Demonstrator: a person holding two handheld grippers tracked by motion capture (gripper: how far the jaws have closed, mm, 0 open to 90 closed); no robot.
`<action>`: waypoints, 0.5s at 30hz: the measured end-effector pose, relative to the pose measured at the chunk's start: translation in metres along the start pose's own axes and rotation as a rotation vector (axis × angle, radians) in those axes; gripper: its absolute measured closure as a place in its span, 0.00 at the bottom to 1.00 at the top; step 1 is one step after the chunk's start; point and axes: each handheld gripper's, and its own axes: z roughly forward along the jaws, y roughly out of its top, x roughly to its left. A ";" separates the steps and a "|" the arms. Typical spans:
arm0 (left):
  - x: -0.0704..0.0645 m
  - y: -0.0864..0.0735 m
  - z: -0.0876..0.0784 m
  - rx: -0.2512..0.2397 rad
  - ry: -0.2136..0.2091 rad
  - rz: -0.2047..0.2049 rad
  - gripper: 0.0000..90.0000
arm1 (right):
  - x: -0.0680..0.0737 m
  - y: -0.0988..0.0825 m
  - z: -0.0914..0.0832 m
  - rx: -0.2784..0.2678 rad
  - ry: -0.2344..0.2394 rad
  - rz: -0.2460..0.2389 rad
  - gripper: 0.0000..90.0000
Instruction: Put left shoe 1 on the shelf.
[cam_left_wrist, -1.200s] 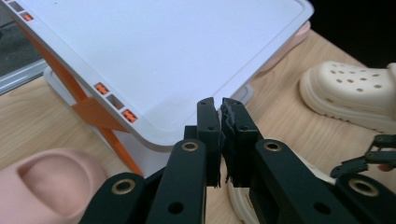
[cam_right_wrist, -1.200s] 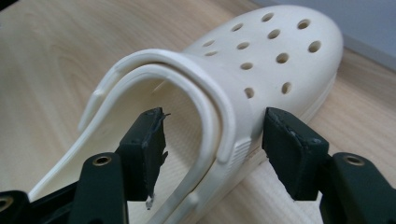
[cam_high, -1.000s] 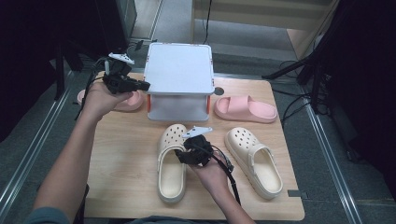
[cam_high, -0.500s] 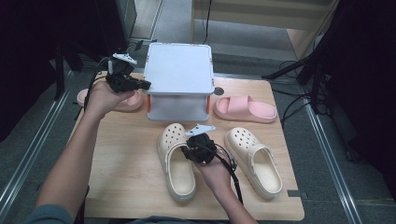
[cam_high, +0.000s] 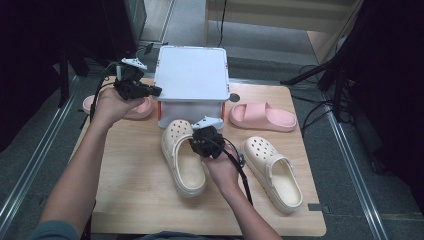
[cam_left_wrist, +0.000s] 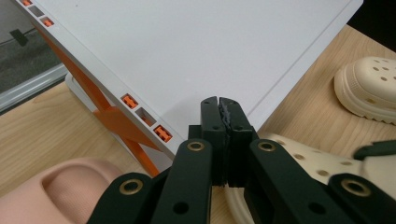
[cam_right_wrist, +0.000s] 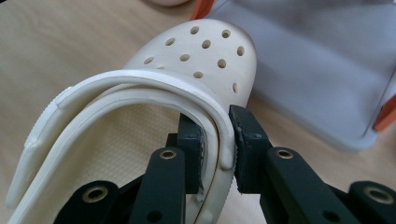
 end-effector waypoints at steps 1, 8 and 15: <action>0.000 0.000 0.000 -0.001 -0.002 0.000 0.99 | -0.002 0.004 0.005 -0.005 -0.001 0.006 0.85; 0.000 0.000 0.001 -0.008 -0.008 -0.001 0.99 | -0.010 0.031 0.038 -0.023 -0.067 0.041 0.85; 0.000 0.000 0.001 -0.008 -0.008 0.001 0.99 | -0.007 0.044 0.061 -0.011 -0.137 0.038 0.84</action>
